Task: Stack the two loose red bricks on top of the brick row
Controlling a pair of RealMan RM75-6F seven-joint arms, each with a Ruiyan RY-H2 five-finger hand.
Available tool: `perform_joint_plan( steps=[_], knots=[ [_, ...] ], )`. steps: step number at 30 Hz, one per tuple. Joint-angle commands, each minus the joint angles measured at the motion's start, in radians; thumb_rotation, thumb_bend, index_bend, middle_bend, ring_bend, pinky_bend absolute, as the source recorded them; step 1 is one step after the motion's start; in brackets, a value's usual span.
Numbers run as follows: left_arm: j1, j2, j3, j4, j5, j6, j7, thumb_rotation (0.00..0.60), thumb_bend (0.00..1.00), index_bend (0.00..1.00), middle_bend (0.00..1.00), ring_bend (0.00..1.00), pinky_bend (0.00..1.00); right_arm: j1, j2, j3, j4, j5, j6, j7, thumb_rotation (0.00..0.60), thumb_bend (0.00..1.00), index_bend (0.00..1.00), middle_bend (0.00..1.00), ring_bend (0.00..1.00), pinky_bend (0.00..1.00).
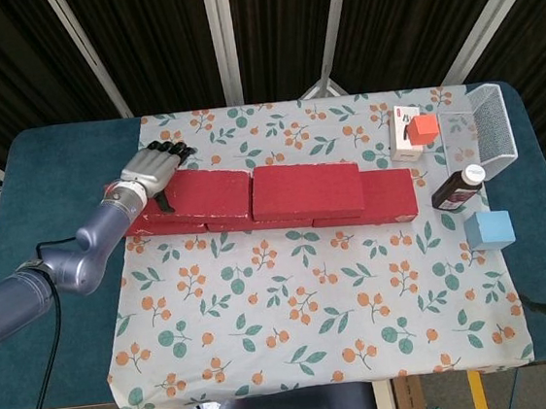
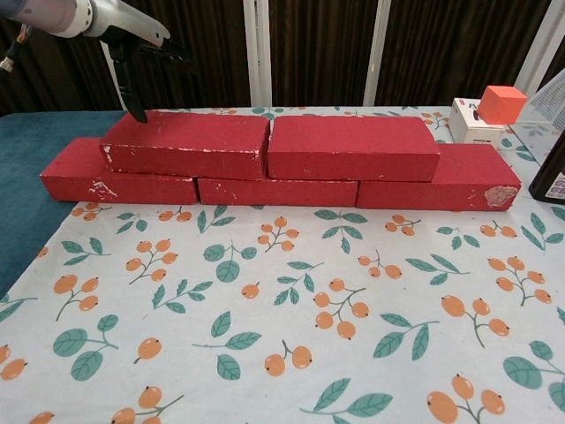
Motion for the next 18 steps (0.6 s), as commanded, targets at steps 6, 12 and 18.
perform_joint_plan(
  steps=[6, 12, 18],
  knots=[
    [0.125, 0.022, -0.006, -0.005, -0.018, 0.084, -0.047, 0.600, 0.00, 0.04, 0.07, 0.00, 0.04, -0.002, 0.000, -0.004, -0.003, -0.012, 0.002, 0.010, 0.600, 0.12, 0.04, 0.09, 0.07, 0.00],
    [0.170, -0.020, -0.037, 0.097, 0.005, 0.016, -0.086, 0.600, 0.00, 0.04, 0.08, 0.00, 0.03, 0.002, -0.007, -0.006, 0.000, -0.014, 0.000, 0.005, 0.600, 0.12, 0.04, 0.09, 0.07, 0.00],
    [0.191, -0.030, -0.087, 0.153, 0.046, -0.045, -0.129, 0.600, 0.00, 0.04, 0.09, 0.00, 0.03, 0.006, -0.014, -0.005, 0.008, -0.012, 0.000, 0.002, 0.600, 0.12, 0.04, 0.09, 0.08, 0.00]
  ],
)
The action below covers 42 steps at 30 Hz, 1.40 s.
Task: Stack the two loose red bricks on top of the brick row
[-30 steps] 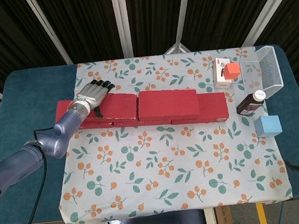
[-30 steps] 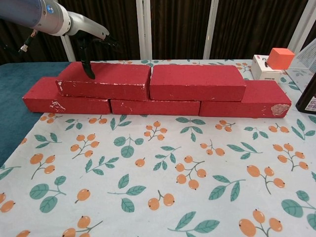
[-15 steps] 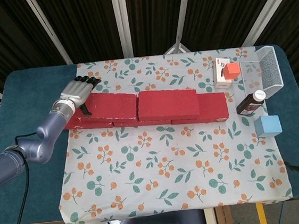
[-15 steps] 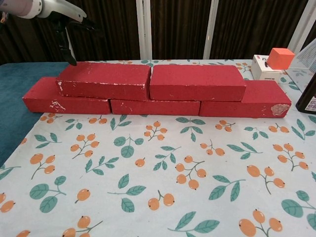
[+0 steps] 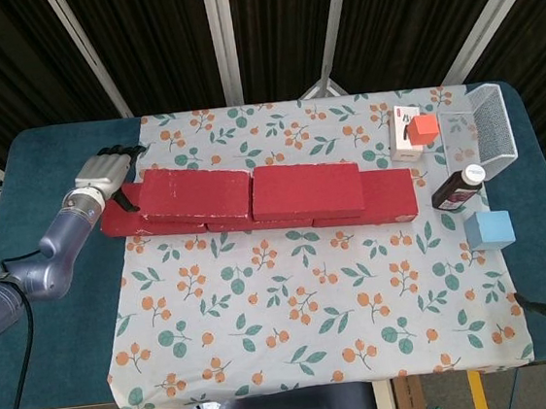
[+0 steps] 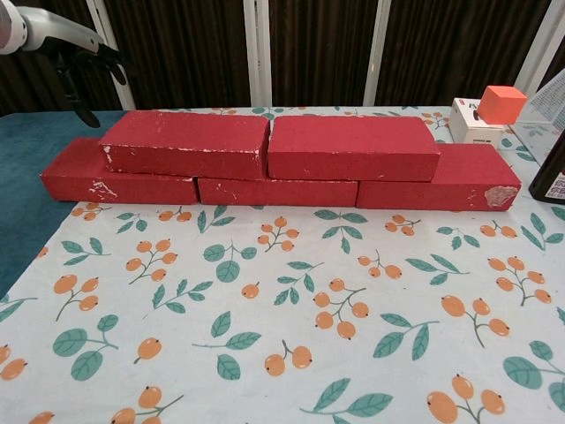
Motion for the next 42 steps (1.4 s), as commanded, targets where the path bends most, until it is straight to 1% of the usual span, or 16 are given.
perform_joint_plan(
  steps=[1, 4, 8, 10, 13, 15, 17, 19, 22, 28, 34, 37, 39, 42],
  knots=[
    [0.015, -0.005, -0.023, 0.024, 0.024, -0.027, -0.023, 0.600, 0.00, 0.04, 0.09, 0.00, 0.03, 0.001, -0.001, 0.000, 0.002, 0.000, -0.001, 0.001, 0.600, 0.12, 0.04, 0.10, 0.08, 0.00],
    [0.035, 0.001, -0.044, 0.027, 0.038, -0.060, -0.056, 0.600, 0.00, 0.05, 0.10, 0.00, 0.03, 0.001, -0.001, -0.001, 0.004, 0.001, -0.004, 0.003, 0.600, 0.12, 0.04, 0.10, 0.08, 0.00],
    [0.090, 0.017, -0.086, 0.005, 0.096, -0.053, -0.111, 0.600, 0.00, 0.08, 0.13, 0.00, 0.03, 0.001, -0.001, -0.001, 0.004, 0.001, -0.006, 0.006, 0.600, 0.12, 0.04, 0.10, 0.08, 0.00],
    [0.135, 0.022, -0.120, -0.011, 0.135, -0.016, -0.154, 0.600, 0.00, 0.12, 0.17, 0.00, 0.03, 0.000, 0.000, -0.002, 0.004, -0.001, -0.006, 0.009, 0.600, 0.12, 0.04, 0.10, 0.08, 0.00],
    [0.187, 0.025, -0.153, -0.024, 0.188, 0.024, -0.206, 0.600, 0.00, 0.18, 0.21, 0.00, 0.03, 0.000, 0.000, -0.003, 0.003, -0.003, -0.006, 0.010, 0.600, 0.12, 0.04, 0.10, 0.08, 0.00],
    [0.219, 0.026, -0.167, -0.023, 0.227, 0.039, -0.237, 0.600, 0.00, 0.24, 0.24, 0.00, 0.03, -0.001, 0.000, -0.004, 0.001, -0.004, -0.006, 0.011, 0.600, 0.12, 0.04, 0.10, 0.08, 0.00],
    [0.244, 0.029, -0.175, -0.018, 0.263, 0.044, -0.260, 0.600, 0.00, 0.30, 0.26, 0.00, 0.03, -0.002, -0.001, -0.004, 0.000, -0.007, -0.003, 0.012, 0.600, 0.12, 0.04, 0.10, 0.08, 0.00],
    [0.259, 0.031, -0.179, -0.014, 0.291, 0.042, -0.273, 0.600, 0.00, 0.33, 0.28, 0.00, 0.03, -0.002, -0.002, -0.004, 0.000, -0.008, -0.002, 0.013, 0.600, 0.12, 0.04, 0.10, 0.08, 0.00],
    [0.274, 0.031, -0.182, -0.011, 0.330, 0.043, -0.282, 0.600, 0.00, 0.35, 0.31, 0.00, 0.03, 0.000, -0.004, -0.005, -0.001, -0.009, -0.003, 0.010, 0.600, 0.12, 0.04, 0.10, 0.08, 0.00],
    [0.291, 0.023, -0.200, -0.007, 0.401, 0.038, -0.305, 0.600, 0.00, 0.36, 0.31, 0.00, 0.03, 0.002, -0.008, -0.005, 0.000, -0.010, 0.000, 0.005, 0.600, 0.12, 0.04, 0.10, 0.08, 0.00],
    [0.294, 0.005, -0.206, 0.009, 0.423, 0.022, -0.303, 0.600, 0.00, 0.35, 0.35, 0.02, 0.03, 0.000, -0.005, -0.003, 0.001, -0.007, -0.002, 0.011, 0.600, 0.12, 0.04, 0.10, 0.09, 0.00],
    [0.298, -0.003, -0.208, 0.017, 0.423, 0.018, -0.301, 0.600, 0.00, 0.37, 0.37, 0.03, 0.03, 0.000, -0.004, -0.003, 0.001, -0.006, -0.003, 0.012, 0.600, 0.12, 0.04, 0.10, 0.09, 0.00],
    [0.298, -0.009, -0.208, 0.026, 0.420, 0.014, -0.295, 0.600, 0.00, 0.39, 0.37, 0.03, 0.03, -0.001, -0.004, -0.002, 0.002, -0.008, -0.001, 0.015, 0.600, 0.12, 0.04, 0.10, 0.09, 0.00],
    [0.296, -0.020, -0.207, 0.037, 0.414, 0.009, -0.282, 0.600, 0.00, 0.39, 0.37, 0.03, 0.03, -0.002, -0.005, -0.001, 0.002, -0.006, -0.001, 0.018, 0.600, 0.12, 0.04, 0.10, 0.09, 0.00]
  ],
)
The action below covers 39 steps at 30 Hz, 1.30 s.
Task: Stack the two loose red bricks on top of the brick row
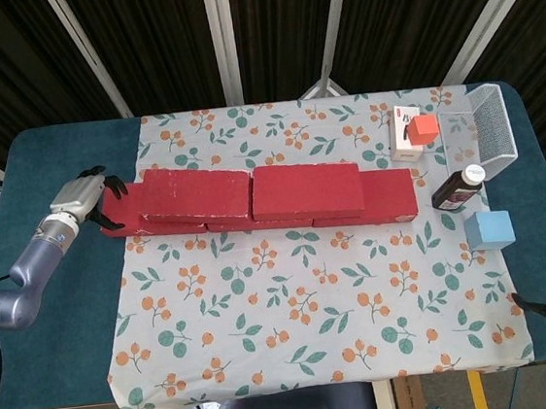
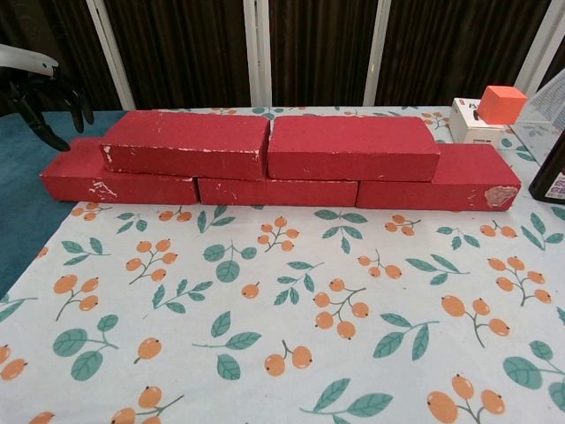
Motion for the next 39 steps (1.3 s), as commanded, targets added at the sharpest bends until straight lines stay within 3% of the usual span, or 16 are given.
perform_joint_plan(
  steps=[1, 11, 39],
  knots=[
    [-0.002, -0.009, 0.000, 0.008, -0.005, -0.004, 0.010, 0.600, 0.00, 0.39, 0.37, 0.03, 0.03, 0.000, -0.001, 0.002, 0.000, 0.001, 0.000, 0.002, 0.600, 0.12, 0.04, 0.10, 0.09, 0.00],
    [-0.024, -0.016, 0.003, -0.003, -0.015, 0.013, 0.095, 0.600, 0.00, 0.39, 0.37, 0.03, 0.03, 0.000, -0.001, 0.003, 0.000, 0.002, -0.001, 0.005, 0.600, 0.12, 0.04, 0.10, 0.09, 0.00],
    [-0.084, -0.047, 0.065, -0.037, -0.207, 0.043, 0.331, 0.600, 0.00, 0.40, 0.37, 0.03, 0.03, 0.000, 0.003, 0.007, 0.004, 0.010, -0.012, 0.018, 0.600, 0.12, 0.04, 0.10, 0.09, 0.00]
  ],
)
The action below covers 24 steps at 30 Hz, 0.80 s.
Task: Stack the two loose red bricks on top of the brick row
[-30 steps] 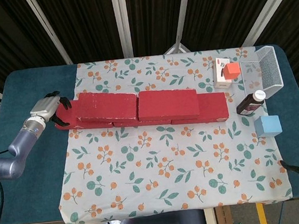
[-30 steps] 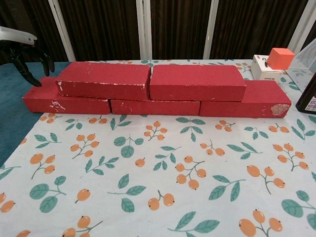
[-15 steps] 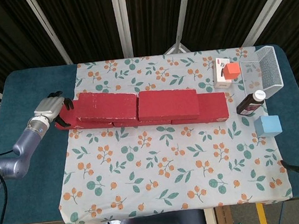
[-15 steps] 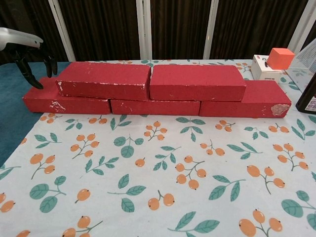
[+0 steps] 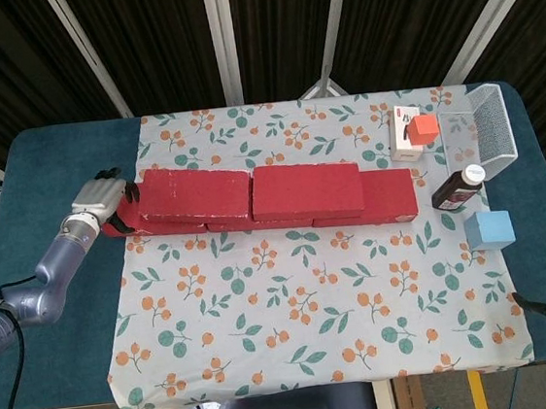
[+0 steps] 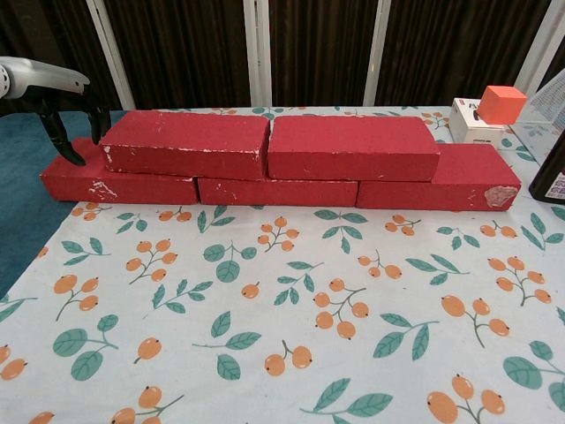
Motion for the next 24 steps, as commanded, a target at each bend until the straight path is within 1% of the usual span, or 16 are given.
perform_joint_plan(
  steps=[1, 11, 18, 21, 24],
  knots=[
    [-0.003, 0.001, 0.002, -0.007, -0.010, 0.005, 0.010, 0.600, 0.00, 0.40, 0.37, 0.03, 0.03, 0.000, 0.001, 0.000, -0.001, -0.001, 0.000, 0.001, 0.600, 0.12, 0.04, 0.10, 0.09, 0.00],
    [-0.009, 0.009, 0.012, -0.025, -0.043, 0.007, 0.035, 0.600, 0.00, 0.41, 0.38, 0.03, 0.03, -0.001, 0.004, 0.000, -0.001, 0.000, -0.002, 0.006, 0.600, 0.12, 0.04, 0.10, 0.09, 0.00],
    [-0.007, 0.030, 0.013, -0.043, -0.053, 0.013, 0.038, 0.600, 0.00, 0.45, 0.41, 0.03, 0.03, 0.000, 0.004, 0.000, -0.002, 0.001, -0.002, 0.005, 0.600, 0.12, 0.04, 0.10, 0.09, 0.00],
    [-0.001, 0.057, 0.014, -0.068, -0.056, 0.017, 0.036, 0.600, 0.00, 0.46, 0.42, 0.04, 0.03, 0.000, 0.002, 0.000, -0.001, 0.002, -0.003, 0.003, 0.600, 0.12, 0.04, 0.10, 0.09, 0.00],
    [0.017, 0.109, 0.008, -0.118, -0.058, 0.025, 0.015, 0.600, 0.00, 0.47, 0.42, 0.06, 0.03, 0.001, 0.002, -0.001, -0.001, 0.002, -0.003, 0.003, 0.600, 0.12, 0.04, 0.10, 0.09, 0.00]
  ],
)
